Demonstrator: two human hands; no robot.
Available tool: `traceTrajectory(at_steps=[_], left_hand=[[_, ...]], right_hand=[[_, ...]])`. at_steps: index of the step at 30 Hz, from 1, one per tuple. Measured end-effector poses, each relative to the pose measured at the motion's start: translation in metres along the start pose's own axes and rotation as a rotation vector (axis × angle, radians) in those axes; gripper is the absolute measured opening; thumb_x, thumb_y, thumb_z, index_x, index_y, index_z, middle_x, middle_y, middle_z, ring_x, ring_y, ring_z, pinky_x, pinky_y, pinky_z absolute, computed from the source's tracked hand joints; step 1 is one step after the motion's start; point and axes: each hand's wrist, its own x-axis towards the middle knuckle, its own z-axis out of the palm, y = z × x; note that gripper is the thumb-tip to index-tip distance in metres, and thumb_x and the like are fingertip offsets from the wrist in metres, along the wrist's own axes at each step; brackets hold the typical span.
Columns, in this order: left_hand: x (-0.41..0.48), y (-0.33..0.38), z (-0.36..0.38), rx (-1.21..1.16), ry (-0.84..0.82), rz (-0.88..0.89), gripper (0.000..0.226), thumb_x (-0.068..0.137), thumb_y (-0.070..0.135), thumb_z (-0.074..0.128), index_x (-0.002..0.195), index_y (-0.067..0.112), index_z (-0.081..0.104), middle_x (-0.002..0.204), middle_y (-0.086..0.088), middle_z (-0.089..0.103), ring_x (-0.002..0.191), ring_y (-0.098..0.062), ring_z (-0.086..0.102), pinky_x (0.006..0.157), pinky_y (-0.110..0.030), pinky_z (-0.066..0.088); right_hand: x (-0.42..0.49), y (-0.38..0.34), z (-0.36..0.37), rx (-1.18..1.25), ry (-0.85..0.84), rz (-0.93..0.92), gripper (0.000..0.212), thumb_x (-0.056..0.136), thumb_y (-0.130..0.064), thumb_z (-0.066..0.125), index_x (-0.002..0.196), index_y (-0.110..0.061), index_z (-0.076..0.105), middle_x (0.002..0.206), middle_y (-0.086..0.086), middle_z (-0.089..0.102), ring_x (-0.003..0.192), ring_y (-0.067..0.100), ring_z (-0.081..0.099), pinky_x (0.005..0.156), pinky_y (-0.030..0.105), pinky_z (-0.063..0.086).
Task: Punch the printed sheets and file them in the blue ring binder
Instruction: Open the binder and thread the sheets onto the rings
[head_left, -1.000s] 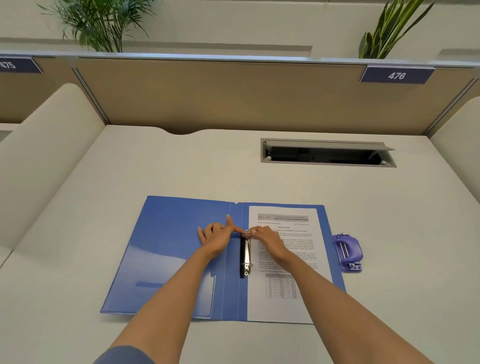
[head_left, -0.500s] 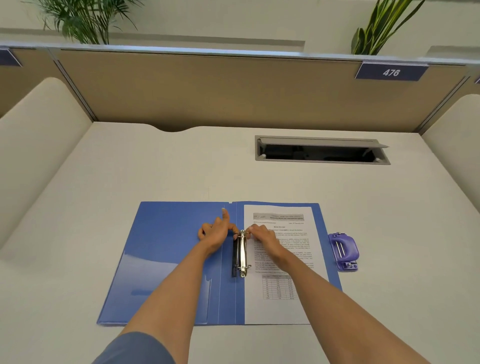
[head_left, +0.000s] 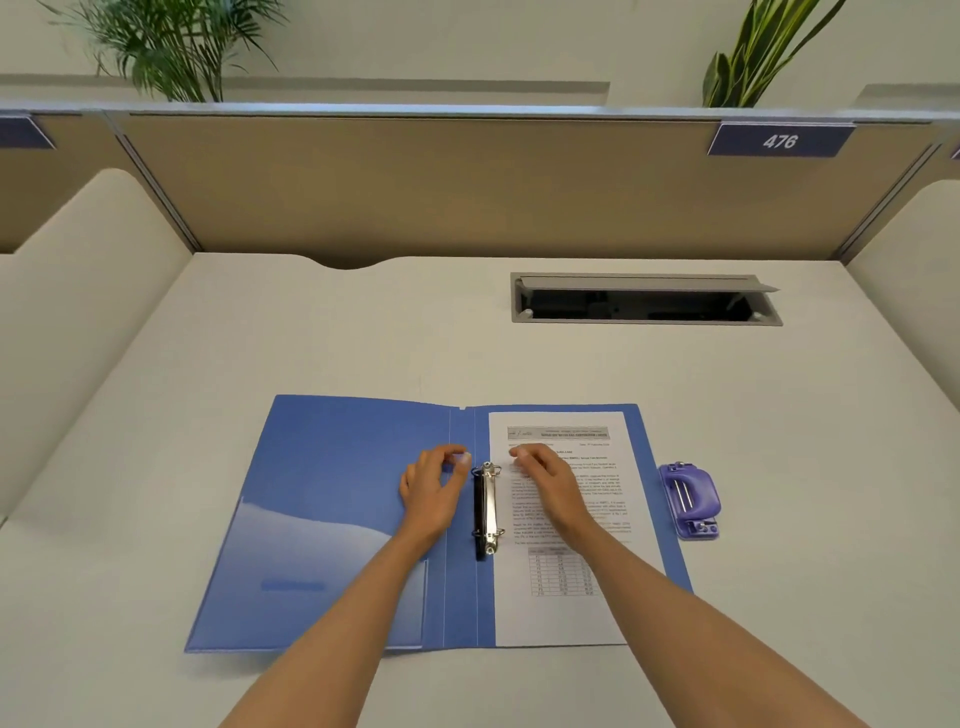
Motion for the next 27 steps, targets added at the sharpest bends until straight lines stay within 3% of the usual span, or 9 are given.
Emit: traceTrajectory(at_steps=[2, 7, 10, 13, 18, 23, 25, 27], left_hand=[[-0.019, -0.002, 0.001, 0.018, 0.046, 0.069, 0.029, 0.094, 0.045, 0.051, 0.12, 0.033, 0.054, 0.114, 0.016, 0.051, 0.116, -0.012, 0.044, 0.1, -0.026, 0.023], [-0.072, -0.017, 0.005, 0.12, 0.042, 0.136, 0.061, 0.089, 0.065, 0.038, 0.139, 0.029, 0.04, 0.139, 0.012, 0.042, 0.132, -0.012, 0.033, 0.111, -0.03, 0.023], [-0.092, -0.025, 0.01, 0.276, -0.073, 0.146, 0.093, 0.077, 0.084, 0.013, 0.15, 0.026, 0.019, 0.155, 0.013, 0.018, 0.146, -0.01, 0.007, 0.119, -0.031, -0.002], [-0.096, -0.028, 0.015, 0.424, -0.162, 0.128, 0.107, 0.067, 0.091, 0.0, 0.152, 0.027, -0.005, 0.155, 0.015, -0.011, 0.143, -0.007, -0.019, 0.111, -0.028, -0.025], [-0.094, -0.027, 0.016, 0.51, -0.234, 0.086, 0.115, 0.06, 0.094, -0.003, 0.145, 0.02, -0.023, 0.157, 0.009, -0.018, 0.14, -0.011, -0.027, 0.102, -0.026, -0.036], [-0.092, -0.025, 0.015, 0.536, -0.262, 0.069, 0.121, 0.054, 0.096, -0.008, 0.14, 0.013, -0.029, 0.159, 0.007, -0.017, 0.138, -0.011, -0.031, 0.098, -0.027, -0.039], [-0.092, -0.024, 0.014, 0.537, -0.267, 0.068, 0.123, 0.053, 0.096, -0.009, 0.14, 0.01, -0.027, 0.159, 0.005, -0.015, 0.138, -0.011, -0.03, 0.098, -0.027, -0.039], [-0.093, -0.023, 0.014, 0.544, -0.271, 0.069, 0.122, 0.053, 0.096, -0.01, 0.14, 0.012, -0.028, 0.159, 0.005, -0.016, 0.138, -0.011, -0.031, 0.098, -0.028, -0.039]], right_hand=[[-0.009, 0.005, -0.005, -0.048, 0.132, -0.08, 0.013, 0.094, -0.02, 0.058, 0.103, -0.02, 0.065, 0.104, -0.007, 0.065, 0.094, 0.001, 0.058, 0.086, 0.024, 0.047], [-0.058, 0.021, -0.036, -0.334, 0.304, -0.109, 0.031, 0.088, -0.017, 0.064, 0.117, -0.025, 0.056, 0.116, -0.009, 0.055, 0.109, 0.008, 0.048, 0.096, 0.026, 0.041], [-0.089, 0.036, -0.059, -0.559, 0.413, 0.015, 0.055, 0.08, -0.026, 0.074, 0.129, -0.019, 0.049, 0.128, 0.0, 0.048, 0.118, 0.021, 0.042, 0.101, 0.034, 0.035], [-0.11, 0.045, -0.068, -0.642, 0.419, 0.206, 0.08, 0.073, -0.035, 0.078, 0.138, -0.011, 0.038, 0.137, 0.011, 0.04, 0.125, 0.032, 0.036, 0.102, 0.045, 0.035], [-0.108, 0.045, -0.067, -0.636, 0.381, 0.378, 0.104, 0.068, -0.044, 0.08, 0.145, -0.006, 0.022, 0.142, 0.016, 0.031, 0.131, 0.034, 0.03, 0.106, 0.045, 0.031], [-0.095, 0.032, -0.07, -0.547, 0.372, 0.46, 0.104, 0.068, -0.042, 0.081, 0.144, -0.002, 0.021, 0.142, 0.017, 0.029, 0.132, 0.036, 0.03, 0.105, 0.044, 0.032], [-0.088, 0.033, -0.075, -0.451, 0.362, 0.489, 0.096, 0.067, -0.038, 0.082, 0.139, -0.005, 0.028, 0.138, 0.015, 0.031, 0.129, 0.035, 0.034, 0.105, 0.043, 0.034], [-0.082, 0.035, -0.08, -0.271, 0.325, 0.463, 0.078, 0.061, -0.036, 0.083, 0.125, -0.013, 0.045, 0.131, 0.01, 0.045, 0.119, 0.028, 0.048, 0.099, 0.042, 0.045]])
